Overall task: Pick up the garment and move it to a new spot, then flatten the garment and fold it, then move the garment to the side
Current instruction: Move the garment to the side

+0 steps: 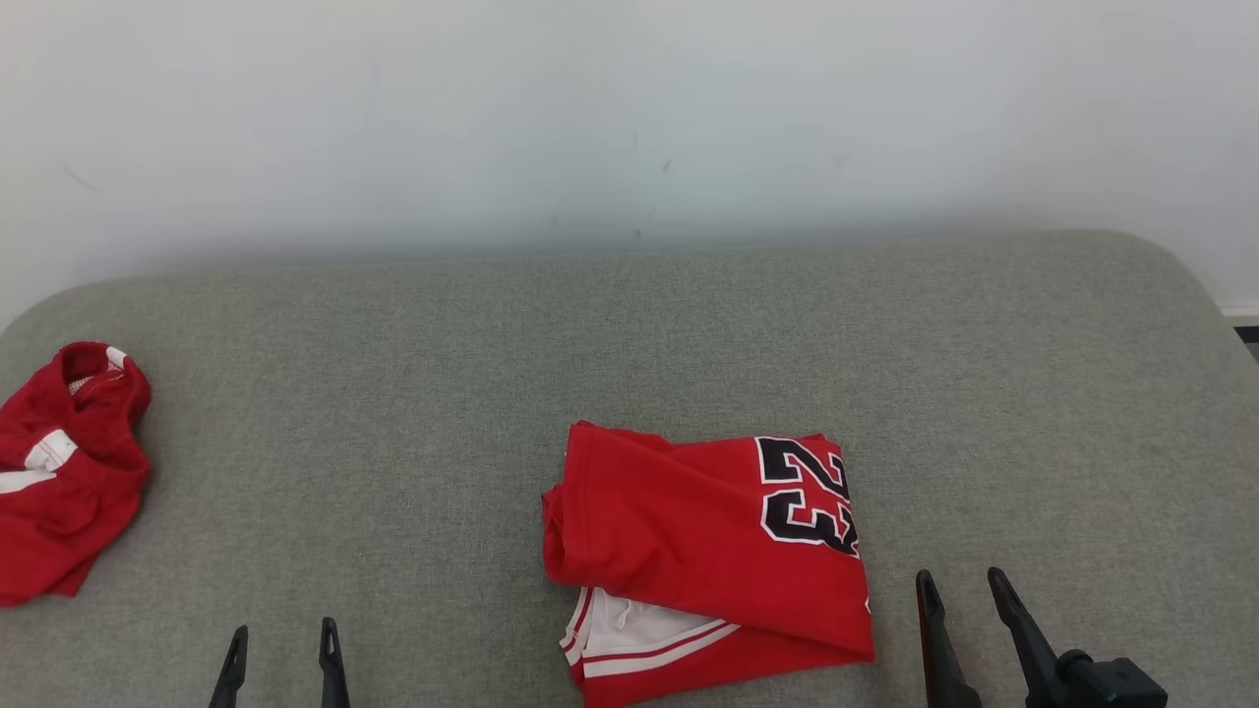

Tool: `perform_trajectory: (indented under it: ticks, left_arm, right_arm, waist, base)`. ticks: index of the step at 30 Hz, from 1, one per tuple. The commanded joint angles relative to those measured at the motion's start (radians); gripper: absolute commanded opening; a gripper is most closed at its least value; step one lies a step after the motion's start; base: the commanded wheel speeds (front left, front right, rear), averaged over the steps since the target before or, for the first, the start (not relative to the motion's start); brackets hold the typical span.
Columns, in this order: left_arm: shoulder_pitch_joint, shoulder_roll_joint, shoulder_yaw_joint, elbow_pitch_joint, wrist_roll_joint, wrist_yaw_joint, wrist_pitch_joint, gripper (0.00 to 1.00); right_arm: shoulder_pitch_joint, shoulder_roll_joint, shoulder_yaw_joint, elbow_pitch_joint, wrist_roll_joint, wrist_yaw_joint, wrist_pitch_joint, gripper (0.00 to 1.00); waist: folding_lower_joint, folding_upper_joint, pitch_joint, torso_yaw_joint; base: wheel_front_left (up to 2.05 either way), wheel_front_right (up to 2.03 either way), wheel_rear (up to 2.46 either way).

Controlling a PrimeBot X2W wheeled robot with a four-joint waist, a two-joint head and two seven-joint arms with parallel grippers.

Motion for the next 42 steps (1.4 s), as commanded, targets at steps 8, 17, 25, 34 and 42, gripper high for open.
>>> perform_trajectory:
  ticks: [8, 17, 25, 34, 42]
  left_arm:
    - [-0.014, 0.000, 0.006, 0.004, 0.017, 0.005, -0.003, 1.00]
    - [-0.010, 0.000, 0.014, 0.004, 0.015, 0.002, -0.003, 1.00]
    - [-0.010, 0.000, 0.015, 0.006, 0.009, 0.001, -0.003, 1.00]
    - [-0.019, 0.000, 0.010, 0.008, 0.001, -0.001, -0.003, 1.00]
    - [-0.048, 0.000, -0.021, 0.012, -0.004, -0.006, -0.003, 1.00]
  right_arm:
    - [-0.013, 0.001, 0.001, 0.018, -0.003, -0.001, 0.000, 1.00]
    - [-0.015, 0.001, 0.001, 0.028, -0.001, -0.001, 0.000, 1.00]
    - [-0.015, 0.001, -0.003, 0.032, -0.002, -0.001, 0.000, 1.00]
    - [-0.128, -0.003, 0.004, 0.105, -0.018, -0.001, 0.000, 1.00]
    - [-0.408, -0.005, -0.014, 0.483, -0.017, -0.001, 0.000, 1.00]
  waist:
    - [0.0000, 0.0000, -0.001, 0.002]
    - [0.0000, 0.0000, -0.006, 0.001]
    - [0.0000, 0.0000, -0.010, 0.004]
    - [0.0000, 0.0000, 0.001, 0.014]
    - [0.0000, 0.0000, 0.042, 0.059]
  base:
    - [0.00, 0.00, 0.00]
    - [0.00, 0.00, 0.00]
    - [0.00, 0.00, 0.00]
    - [0.00, 0.00, 0.00]
    - [0.00, 0.00, 0.00]
